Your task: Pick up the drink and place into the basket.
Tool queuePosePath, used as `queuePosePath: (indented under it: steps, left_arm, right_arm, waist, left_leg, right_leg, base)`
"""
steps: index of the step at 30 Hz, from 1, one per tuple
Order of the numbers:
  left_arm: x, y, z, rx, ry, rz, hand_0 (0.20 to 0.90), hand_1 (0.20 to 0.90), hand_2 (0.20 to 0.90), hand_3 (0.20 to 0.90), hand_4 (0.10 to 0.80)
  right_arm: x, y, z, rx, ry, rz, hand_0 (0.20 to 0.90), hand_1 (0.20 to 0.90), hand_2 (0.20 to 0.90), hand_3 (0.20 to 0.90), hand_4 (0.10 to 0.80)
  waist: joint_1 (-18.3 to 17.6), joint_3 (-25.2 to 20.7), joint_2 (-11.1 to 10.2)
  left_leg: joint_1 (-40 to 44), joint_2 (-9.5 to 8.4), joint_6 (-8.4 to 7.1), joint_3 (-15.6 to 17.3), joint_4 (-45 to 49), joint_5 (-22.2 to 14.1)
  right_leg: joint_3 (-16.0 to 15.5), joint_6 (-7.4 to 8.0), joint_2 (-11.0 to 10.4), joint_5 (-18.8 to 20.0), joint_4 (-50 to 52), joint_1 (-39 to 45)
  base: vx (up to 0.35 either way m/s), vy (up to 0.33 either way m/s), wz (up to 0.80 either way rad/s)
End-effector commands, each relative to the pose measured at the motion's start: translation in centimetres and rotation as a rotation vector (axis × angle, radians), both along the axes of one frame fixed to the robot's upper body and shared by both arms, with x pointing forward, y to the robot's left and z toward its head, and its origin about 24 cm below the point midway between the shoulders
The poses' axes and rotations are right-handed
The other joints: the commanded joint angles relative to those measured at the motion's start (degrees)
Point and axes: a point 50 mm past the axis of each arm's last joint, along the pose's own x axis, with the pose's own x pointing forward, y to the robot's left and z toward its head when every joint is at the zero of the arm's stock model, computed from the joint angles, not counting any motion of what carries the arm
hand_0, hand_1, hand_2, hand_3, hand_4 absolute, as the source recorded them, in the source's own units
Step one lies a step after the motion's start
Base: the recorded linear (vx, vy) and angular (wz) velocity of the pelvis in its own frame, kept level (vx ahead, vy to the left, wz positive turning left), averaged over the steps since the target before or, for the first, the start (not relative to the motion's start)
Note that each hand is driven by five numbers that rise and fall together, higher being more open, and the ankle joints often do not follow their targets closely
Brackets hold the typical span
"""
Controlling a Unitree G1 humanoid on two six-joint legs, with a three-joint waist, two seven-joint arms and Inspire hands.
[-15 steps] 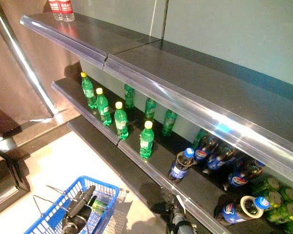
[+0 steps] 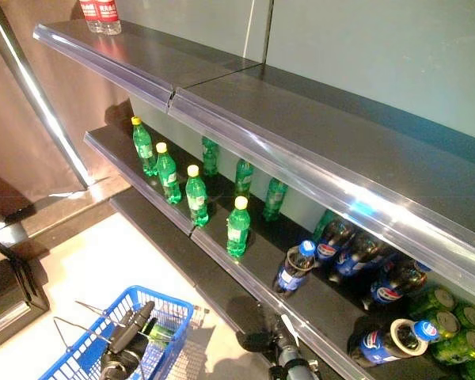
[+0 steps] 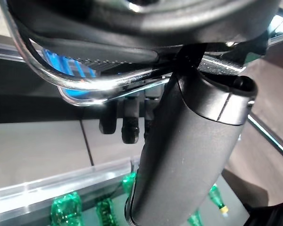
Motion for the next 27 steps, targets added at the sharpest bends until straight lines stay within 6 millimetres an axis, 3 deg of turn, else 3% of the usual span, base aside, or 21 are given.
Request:
queuePosePath:
  steps: [1, 3, 13, 21, 27]
  left_arm:
    - [7.4, -0.7, 5.1, 0.040, -0.405, -0.072, 0.300, 0.300, 0.300, 0.200, 0.100]
    - [7.5, -0.7, 5.2, 0.042, -0.405, -0.075, 0.300, 0.300, 0.300, 0.200, 0.100]
    - [7.6, -1.0, 5.5, 0.047, -0.407, -0.093, 0.300, 0.300, 0.300, 0.200, 0.100]
    - [7.4, -1.1, 5.7, 0.050, -0.397, -0.077, 0.300, 0.300, 0.300, 0.200, 0.100]
    - [7.4, -1.1, 5.6, 0.035, -0.388, -0.058, 0.300, 0.300, 0.300, 0.200, 0.100]
  right_arm:
    - [4.2, 1.1, 4.4, 0.031, -0.302, 0.159, 0.900, 0.900, 0.900, 0.900, 0.800]
    - [4.5, 1.2, 5.1, 0.023, -0.351, 0.196, 0.900, 0.900, 0.900, 0.900, 0.800]
    - [7.5, 1.9, 13.2, 0.004, -0.800, 0.341, 0.900, 0.900, 0.900, 0.900, 0.800]
    - [8.0, 1.4, 18.6, -0.078, -1.087, 0.291, 0.900, 0.900, 0.900, 0.900, 0.800]
    - [7.9, 0.8, 21.0, -0.145, -1.241, 0.198, 0.900, 0.900, 0.900, 0.900, 0.800]
  waist:
    - [1.1, -1.4, -0.6]
    - [1.1, -1.3, -0.6]
    - [1.2, -1.2, -0.7]
    - [1.2, -1.4, -0.6]
    - [1.1, -1.7, -0.5]
  left_leg:
    - [-0.3, 5.57, -3.92, -0.1, 3.1, -1.5]
    - [-0.2, 5.61, -3.96, -0.2, 3.2, -1.6]
    - [0.2, 5.75, -3.84, -0.2, 3.2, -2.1]
    - [0.3, 5.99, -3.75, 0.4, 3.2, -2.3]
    - [0.7, 6.16, -3.71, 0.9, 3.0, -2.6]
  right_leg:
    - [-1.0, 2.86, -5.2, 11.1, -1.5, -4.4]
    - [-1.1, 2.92, -5.3, 11.1, -1.5, -4.3]
    - [-0.9, 3.27, -5.4, 10.8, -1.5, -4.3]
    - [-0.7, 3.61, -5.5, 10.5, -1.3, -4.4]
    - [-0.5, 3.74, -5.4, 10.3, -1.3, -4.4]
  base:
    - [0.000, 0.000, 0.00]
    - [0.000, 0.000, 0.00]
    - [0.000, 0.000, 0.00]
    - [0.000, 0.000, 0.00]
    - [0.000, 0.000, 0.00]
